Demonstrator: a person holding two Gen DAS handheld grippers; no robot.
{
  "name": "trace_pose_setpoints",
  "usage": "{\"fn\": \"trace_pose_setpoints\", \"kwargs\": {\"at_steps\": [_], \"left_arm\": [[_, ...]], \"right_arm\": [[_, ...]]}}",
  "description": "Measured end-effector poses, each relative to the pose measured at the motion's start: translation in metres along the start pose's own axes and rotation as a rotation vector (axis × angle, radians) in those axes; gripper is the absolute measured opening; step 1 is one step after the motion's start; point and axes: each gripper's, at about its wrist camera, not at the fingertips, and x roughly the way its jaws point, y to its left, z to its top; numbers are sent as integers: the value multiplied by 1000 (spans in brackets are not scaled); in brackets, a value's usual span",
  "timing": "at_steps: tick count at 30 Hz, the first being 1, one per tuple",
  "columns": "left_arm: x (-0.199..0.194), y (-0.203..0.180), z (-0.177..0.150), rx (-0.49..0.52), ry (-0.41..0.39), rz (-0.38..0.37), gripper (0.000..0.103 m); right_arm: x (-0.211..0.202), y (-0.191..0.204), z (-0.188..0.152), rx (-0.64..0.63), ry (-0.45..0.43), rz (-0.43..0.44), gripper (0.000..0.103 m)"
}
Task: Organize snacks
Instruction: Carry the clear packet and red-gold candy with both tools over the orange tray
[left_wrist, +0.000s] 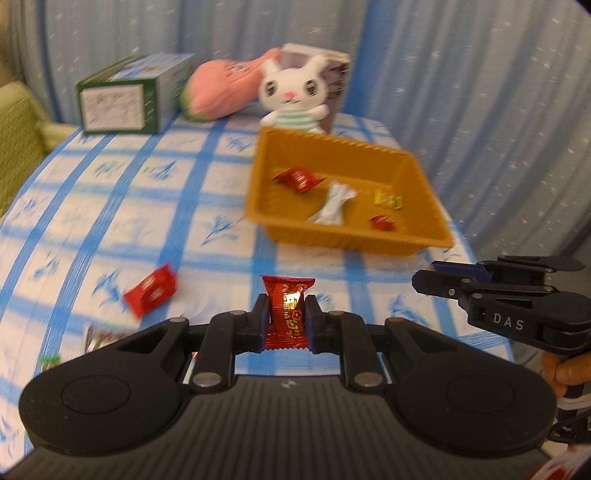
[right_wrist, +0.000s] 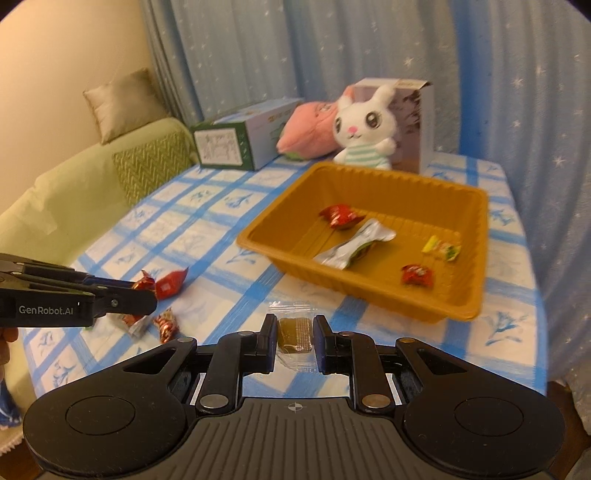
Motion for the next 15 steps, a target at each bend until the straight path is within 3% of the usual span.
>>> {"fn": "trace_pose_setpoints", "kwargs": {"at_steps": [7, 15], "left_arm": [[11, -25, 35, 106, -44, -40, 18], [42, -41, 78, 206, -74, -41, 18]], "right_arm": [[-17, -22, 19, 39, -50, -35, 21], [-5, -46, 50, 72, -98, -75, 21]]}}
